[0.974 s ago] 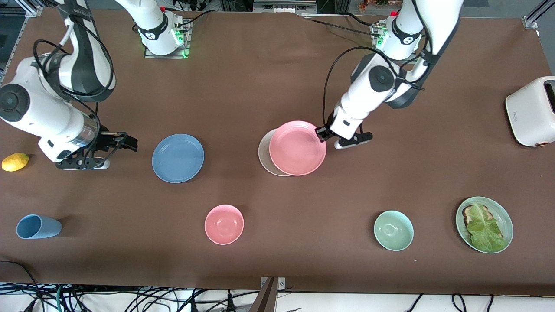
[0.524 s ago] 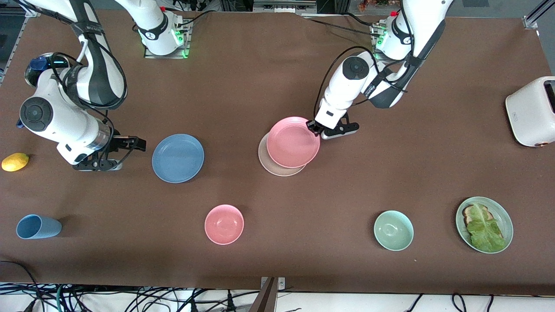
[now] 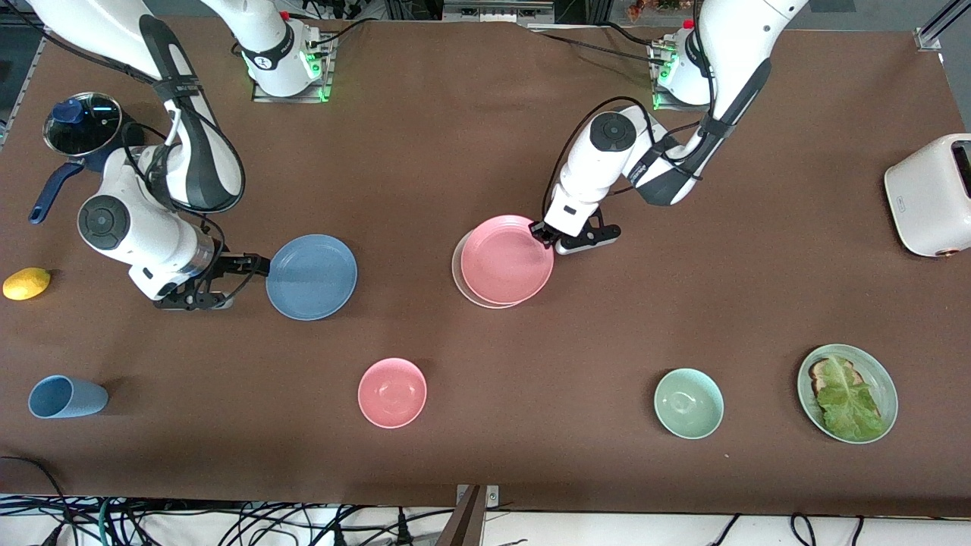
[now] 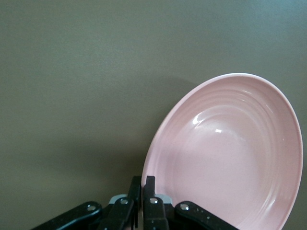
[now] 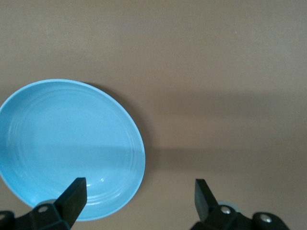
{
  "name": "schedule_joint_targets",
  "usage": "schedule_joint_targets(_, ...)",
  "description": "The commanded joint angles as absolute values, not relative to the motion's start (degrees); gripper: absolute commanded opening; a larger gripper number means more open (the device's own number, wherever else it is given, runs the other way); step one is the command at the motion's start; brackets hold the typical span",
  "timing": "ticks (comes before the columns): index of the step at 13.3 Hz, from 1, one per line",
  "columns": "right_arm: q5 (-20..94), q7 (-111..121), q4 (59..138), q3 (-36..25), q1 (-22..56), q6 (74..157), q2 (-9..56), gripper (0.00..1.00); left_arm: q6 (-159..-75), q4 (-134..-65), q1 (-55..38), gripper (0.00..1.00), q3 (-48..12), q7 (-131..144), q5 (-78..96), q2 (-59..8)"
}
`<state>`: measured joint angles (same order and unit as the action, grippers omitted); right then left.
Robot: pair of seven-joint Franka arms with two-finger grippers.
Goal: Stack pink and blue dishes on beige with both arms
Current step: 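Set the pink plate on the beige plate while the right gripper reaches the blue plate, then release the pink plate with the left gripper while the right gripper grips the blue plate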
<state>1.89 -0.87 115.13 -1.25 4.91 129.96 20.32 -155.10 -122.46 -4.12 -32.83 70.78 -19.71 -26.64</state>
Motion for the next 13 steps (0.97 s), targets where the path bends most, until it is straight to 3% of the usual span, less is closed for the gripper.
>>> schedule_joint_targets(1,2.2,0.18,121.53,-0.09,4.83,137.7,19.34,0.99,-154.51,-120.41,-5.45,0.0,-31.99,72.69,-21.71,-28.21)
schedule_joint_targets(4,2.2,0.18,122.96,0.0,4.83,140.54,19.6,0.97,-153.99,-119.18,-5.45,0.0,-31.82,72.69,-21.71,-28.83)
schedule_joint_targets(5,2.2,0.18,122.96,0.0,4.83,140.54,19.86,0.95,-153.98,-118.66,-5.45,0.12,-31.64,72.69,-21.71,-28.83)
schedule_joint_targets(6,2.2,0.18,122.96,0.0,4.75,140.62,20.04,0.9,-153.81,-118.04,-5.36,0.49,-31.55,72.69,-21.62,-29.09)
schedule_joint_targets(7,2.11,0.26,122.96,0.0,4.75,140.71,20.56,0.88,-153.81,-117.95,-5.27,0.73,-31.47,72.69,-21.62,-29.18)
schedule_joint_targets(8,2.11,0.26,122.96,0.0,4.75,140.97,20.83,0.88,-153.72,-117.95,-5.19,0.88,-31.29,72.51,-21.71,-29.09)
schedule_joint_targets(10,2.2,0.26,122.96,0.0,4.75,141.5,21.35,0.88,-151.19,-116.73,-4.75,0.99,-31.11,71.98,-21.88,-28.83)
schedule_joint_targets(13,2.2,0.26,122.96,0.0,4.75,142.99,22.58,0.81,-139.95,-111.72,-4.22,0.99,-31.11,70.24,-22.41,-28.74)
